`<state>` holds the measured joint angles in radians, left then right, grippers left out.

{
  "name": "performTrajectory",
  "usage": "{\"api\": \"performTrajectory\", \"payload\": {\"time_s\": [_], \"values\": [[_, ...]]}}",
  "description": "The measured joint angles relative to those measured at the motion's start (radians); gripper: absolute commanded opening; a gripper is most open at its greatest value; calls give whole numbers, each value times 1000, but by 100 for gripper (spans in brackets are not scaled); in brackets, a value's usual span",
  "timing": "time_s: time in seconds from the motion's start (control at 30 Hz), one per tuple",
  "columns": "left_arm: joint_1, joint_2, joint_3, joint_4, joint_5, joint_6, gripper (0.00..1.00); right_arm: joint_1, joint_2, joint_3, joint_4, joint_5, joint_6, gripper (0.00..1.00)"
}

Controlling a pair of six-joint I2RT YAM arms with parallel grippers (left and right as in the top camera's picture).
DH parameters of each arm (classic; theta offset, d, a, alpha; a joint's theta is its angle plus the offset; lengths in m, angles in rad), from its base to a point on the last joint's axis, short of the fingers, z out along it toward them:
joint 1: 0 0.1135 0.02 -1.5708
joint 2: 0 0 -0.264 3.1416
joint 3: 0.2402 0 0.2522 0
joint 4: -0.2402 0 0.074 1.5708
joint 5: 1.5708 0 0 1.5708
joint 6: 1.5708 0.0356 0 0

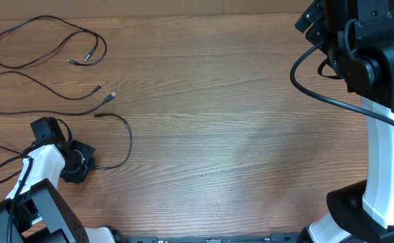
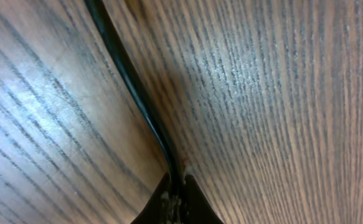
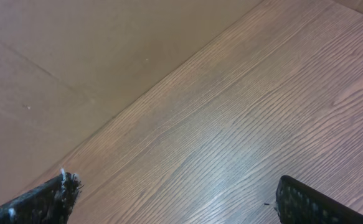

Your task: Untangle cables

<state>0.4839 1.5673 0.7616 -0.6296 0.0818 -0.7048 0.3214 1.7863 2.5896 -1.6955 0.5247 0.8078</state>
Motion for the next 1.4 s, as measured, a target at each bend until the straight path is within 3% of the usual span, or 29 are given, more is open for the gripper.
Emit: {"api": "performTrajectory", "payload": {"time_s": [0.17,0.5,0.7,0.83,1.13,1.3,1.4], "values": [[0,0,46,-123,45,0,5,0,0,0,0,0,-1,100],[0,2,333,-460,378,27,4,0,0,0,0,0,0,100],[0,2,372,-581,452,-82,4,0,0,0,0,0,0,100],[3,2,373,-576,484,-143,4,0,0,0,0,0,0,100],[78,2,373,-568,717,-161,4,0,0,0,0,0,0,100],[150,2,373,-559,706,-161,4,0,0,0,0,0,-1,100],[215,2,373,-480,670,-129,4,0,0,0,0,0,-1,100]]}}
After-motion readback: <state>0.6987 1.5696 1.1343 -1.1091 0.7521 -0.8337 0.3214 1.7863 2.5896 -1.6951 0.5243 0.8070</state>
